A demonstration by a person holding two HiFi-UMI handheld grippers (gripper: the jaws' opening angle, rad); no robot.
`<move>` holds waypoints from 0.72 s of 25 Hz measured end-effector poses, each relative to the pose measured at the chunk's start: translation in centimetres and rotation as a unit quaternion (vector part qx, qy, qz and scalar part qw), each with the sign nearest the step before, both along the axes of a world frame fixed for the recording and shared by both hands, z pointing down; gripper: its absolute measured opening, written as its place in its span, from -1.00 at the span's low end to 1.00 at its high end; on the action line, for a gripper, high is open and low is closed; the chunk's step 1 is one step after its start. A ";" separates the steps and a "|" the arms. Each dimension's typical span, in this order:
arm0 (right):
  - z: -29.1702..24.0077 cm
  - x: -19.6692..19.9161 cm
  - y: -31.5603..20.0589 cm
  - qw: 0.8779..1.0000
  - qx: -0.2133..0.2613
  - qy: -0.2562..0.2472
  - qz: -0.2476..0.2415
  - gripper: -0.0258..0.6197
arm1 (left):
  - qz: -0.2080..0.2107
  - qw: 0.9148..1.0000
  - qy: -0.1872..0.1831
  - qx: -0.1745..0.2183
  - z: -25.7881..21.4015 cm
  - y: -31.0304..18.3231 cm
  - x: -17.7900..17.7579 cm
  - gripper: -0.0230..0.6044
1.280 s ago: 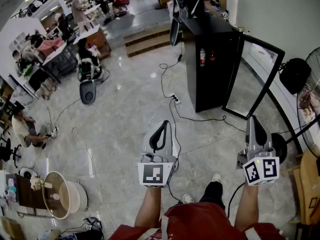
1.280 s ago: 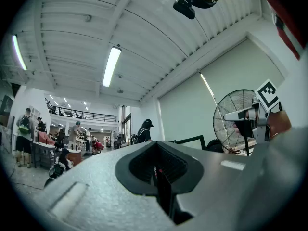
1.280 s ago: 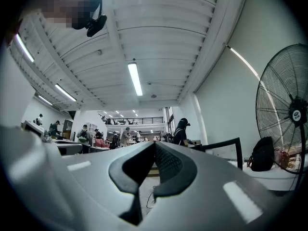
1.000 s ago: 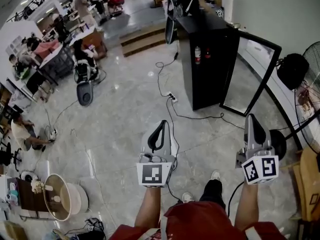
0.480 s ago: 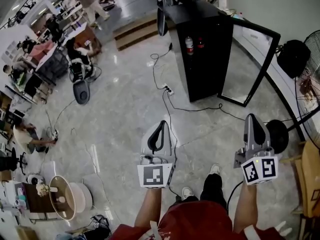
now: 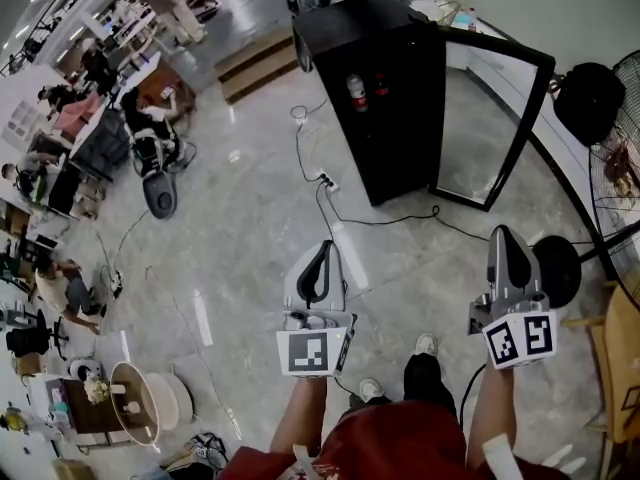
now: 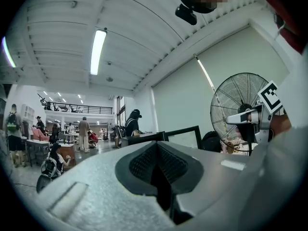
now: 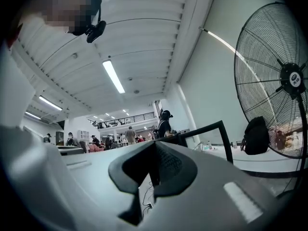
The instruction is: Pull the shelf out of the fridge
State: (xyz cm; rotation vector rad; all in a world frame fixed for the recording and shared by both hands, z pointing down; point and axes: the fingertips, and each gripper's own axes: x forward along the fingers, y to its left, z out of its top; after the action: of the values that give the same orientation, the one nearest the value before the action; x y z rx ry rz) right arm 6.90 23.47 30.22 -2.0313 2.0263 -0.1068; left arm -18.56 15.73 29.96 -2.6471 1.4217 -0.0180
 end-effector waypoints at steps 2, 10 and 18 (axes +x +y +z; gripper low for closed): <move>-0.4 1.9 -1.0 1.000 0.006 -0.001 -0.002 -0.92 | 0.001 1.000 -0.001 0.002 -0.3 -0.9 2.2 -0.93; -3.2 8.5 -4.0 0.999 0.031 0.003 -0.009 -0.92 | -0.008 1.000 0.000 0.026 -3.3 -3.8 9.0 -0.93; -4.3 10.6 -7.0 0.999 0.039 0.018 -0.020 -0.92 | -0.020 0.999 0.007 0.030 -4.1 -6.0 11.1 -0.93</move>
State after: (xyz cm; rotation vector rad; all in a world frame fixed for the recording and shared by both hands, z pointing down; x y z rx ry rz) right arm 17.47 16.50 25.95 -1.9608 2.0596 0.0006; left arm -7.48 9.70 25.84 -2.5761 1.4549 0.0376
